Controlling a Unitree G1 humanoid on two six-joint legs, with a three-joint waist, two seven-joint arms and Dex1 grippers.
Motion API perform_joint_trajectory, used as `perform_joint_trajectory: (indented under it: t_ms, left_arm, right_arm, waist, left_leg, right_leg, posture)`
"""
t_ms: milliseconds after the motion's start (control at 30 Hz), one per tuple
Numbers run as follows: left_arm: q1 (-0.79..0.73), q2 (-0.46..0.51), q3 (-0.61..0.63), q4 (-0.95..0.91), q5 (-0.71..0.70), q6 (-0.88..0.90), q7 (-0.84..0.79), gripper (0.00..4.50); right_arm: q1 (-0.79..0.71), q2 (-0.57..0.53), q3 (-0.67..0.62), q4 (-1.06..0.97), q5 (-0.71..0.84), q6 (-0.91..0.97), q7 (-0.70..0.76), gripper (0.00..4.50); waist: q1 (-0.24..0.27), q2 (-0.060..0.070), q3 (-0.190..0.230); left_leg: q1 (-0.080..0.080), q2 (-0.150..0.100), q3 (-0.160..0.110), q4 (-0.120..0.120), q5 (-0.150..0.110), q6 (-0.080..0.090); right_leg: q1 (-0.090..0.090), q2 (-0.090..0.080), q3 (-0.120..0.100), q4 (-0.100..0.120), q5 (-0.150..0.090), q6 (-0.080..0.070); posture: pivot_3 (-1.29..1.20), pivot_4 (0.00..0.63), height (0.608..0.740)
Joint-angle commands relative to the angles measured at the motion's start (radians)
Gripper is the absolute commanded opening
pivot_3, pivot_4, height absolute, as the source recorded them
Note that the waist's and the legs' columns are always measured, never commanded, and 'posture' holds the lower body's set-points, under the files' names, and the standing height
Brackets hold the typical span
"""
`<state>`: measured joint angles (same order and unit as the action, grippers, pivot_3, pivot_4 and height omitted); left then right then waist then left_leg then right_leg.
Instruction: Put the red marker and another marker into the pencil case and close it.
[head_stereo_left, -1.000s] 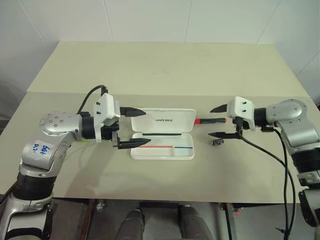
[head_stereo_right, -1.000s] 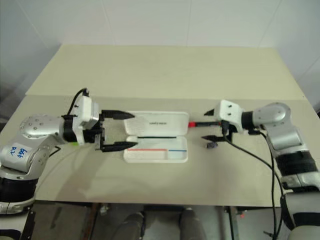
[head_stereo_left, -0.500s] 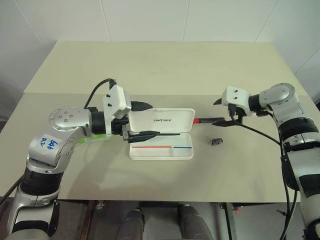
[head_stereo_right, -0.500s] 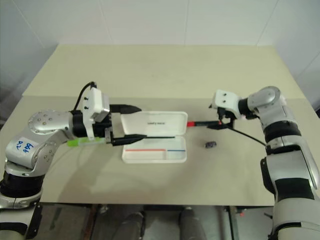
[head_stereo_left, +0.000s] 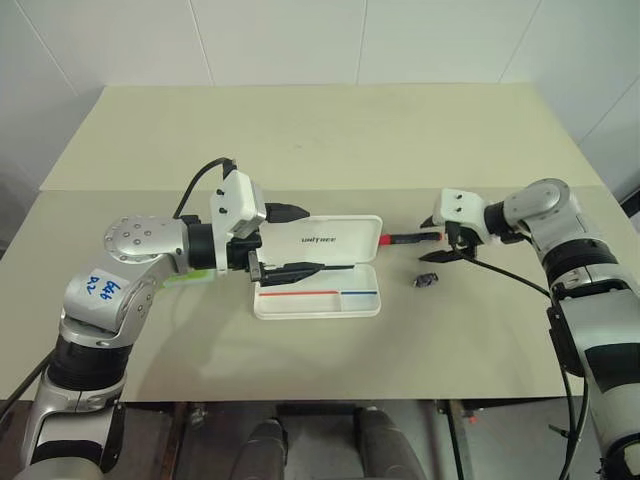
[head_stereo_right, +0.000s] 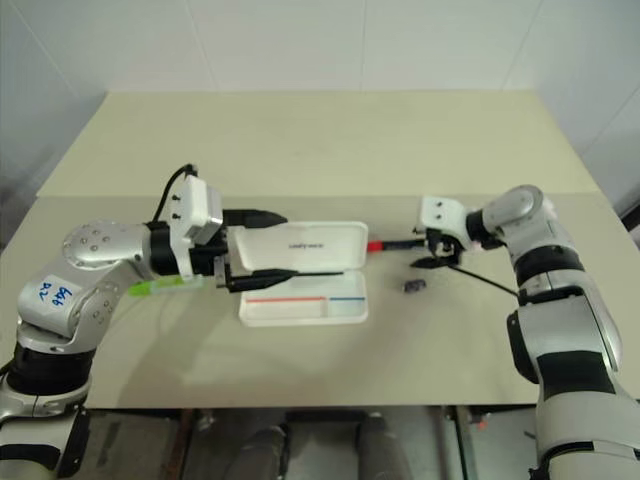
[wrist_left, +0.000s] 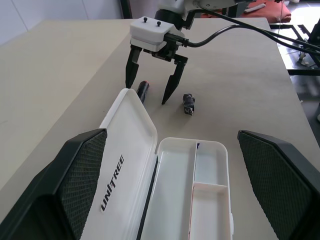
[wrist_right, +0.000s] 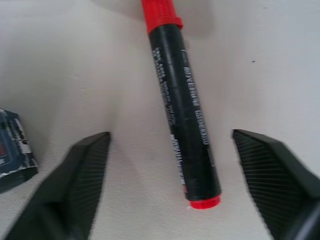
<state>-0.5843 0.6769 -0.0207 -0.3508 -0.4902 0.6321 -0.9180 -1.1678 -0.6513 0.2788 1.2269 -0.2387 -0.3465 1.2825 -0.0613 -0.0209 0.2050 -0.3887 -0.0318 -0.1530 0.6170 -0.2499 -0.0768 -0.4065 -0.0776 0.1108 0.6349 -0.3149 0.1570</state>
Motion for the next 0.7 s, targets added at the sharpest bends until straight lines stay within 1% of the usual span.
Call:
perform_joint_trajectory:
  t_ms: [33, 100, 200, 233, 367, 433, 533, 700]
  left_arm:
    - [-0.023, -0.003, 0.004, -0.041, -0.012, -0.014, 0.003, 4.5]
    - [-0.022, -0.005, 0.003, -0.043, -0.013, -0.014, 0.004, 4.5]
    - [-0.02, -0.009, 0.003, -0.046, -0.014, -0.013, 0.005, 4.5]
    - [-0.02, -0.01, 0.002, -0.048, -0.014, -0.012, 0.006, 4.5]
    - [-0.017, -0.016, 0.001, -0.052, -0.014, -0.011, 0.008, 4.5]
    - [-0.017, -0.018, -0.001, -0.052, -0.013, -0.011, 0.008, 4.5]
    - [-0.018, -0.019, 0.0, -0.048, -0.01, -0.011, 0.007, 4.5]
    - [-0.008, -0.009, 0.0, -0.036, -0.003, -0.022, -0.008, 4.5]
  right_arm:
    - [-0.014, -0.001, 0.006, 0.023, -0.033, 0.017, -0.032, 2.59]
    - [-0.013, 0.001, 0.004, 0.026, -0.032, 0.021, -0.015, 1.98]
    - [-0.01, 0.002, 0.002, 0.026, -0.034, 0.025, -0.003, 0.88]
    - [-0.009, 0.002, 0.001, 0.025, -0.035, 0.027, 0.002, 0.62]
    - [-0.003, 0.002, -0.003, 0.021, -0.034, 0.025, 0.009, 0.6]
    - [0.0, 0.001, -0.007, 0.016, -0.036, 0.018, -0.021, 0.6]
    - [0.003, -0.005, -0.025, 0.006, -0.016, 0.02, -0.01, 0.6]
    - [0.001, -0.05, -0.051, -0.026, 0.011, 0.01, 0.027, 0.6]
  waist:
    - [0.0, 0.0, 0.0]
    - [0.0, 0.0, 0.0]
    - [0.0, 0.0, 0.0]
    - [0.0, 0.0, 0.0]
    - [0.0, 0.0, 0.0]
    - [0.0, 0.0, 0.0]
    - [0.0, 0.0, 0.0]
    - [0.0, 0.0, 0.0]
  left_leg:
    - [0.0, 0.0, 0.0, 0.001, 0.001, 0.0]
    - [0.0, -0.001, 0.0, 0.003, 0.002, 0.0]
    - [0.001, -0.001, -0.001, 0.003, 0.003, 0.0]
    - [0.002, -0.001, -0.001, 0.003, 0.003, 0.0]
    - [0.002, -0.001, -0.001, 0.003, 0.003, 0.0]
    - [0.002, -0.001, -0.001, 0.003, 0.003, 0.0]
    - [0.002, -0.001, -0.001, 0.003, 0.003, 0.0]
    - [0.001, -0.001, -0.001, 0.003, 0.003, 0.0]
  right_leg:
    - [0.0, 0.0, 0.0, 0.002, 0.0, 0.0]
    - [0.0, 0.0, 0.0, 0.003, 0.001, 0.0]
    - [0.001, 0.0, 0.0, 0.005, 0.002, 0.0]
    - [0.002, 0.0, 0.0, 0.005, 0.002, 0.0]
    - [0.002, 0.0, 0.0, 0.004, 0.002, 0.0]
    - [0.002, 0.0, 0.0, 0.003, 0.002, 0.0]
    - [0.002, 0.0, 0.0, 0.003, 0.002, 0.0]
    - [0.002, 0.0, 0.0, 0.003, 0.002, 0.0]
  posture:
    - [0.0, 0.15, 0.74]
    - [0.0, 0.15, 0.74]
    - [0.0, 0.15, 0.74]
    - [0.0, 0.15, 0.74]
    - [0.0, 0.15, 0.74]
    - [0.0, 0.15, 0.74]
    - [0.0, 0.15, 0.74]
    - [0.0, 0.15, 0.74]
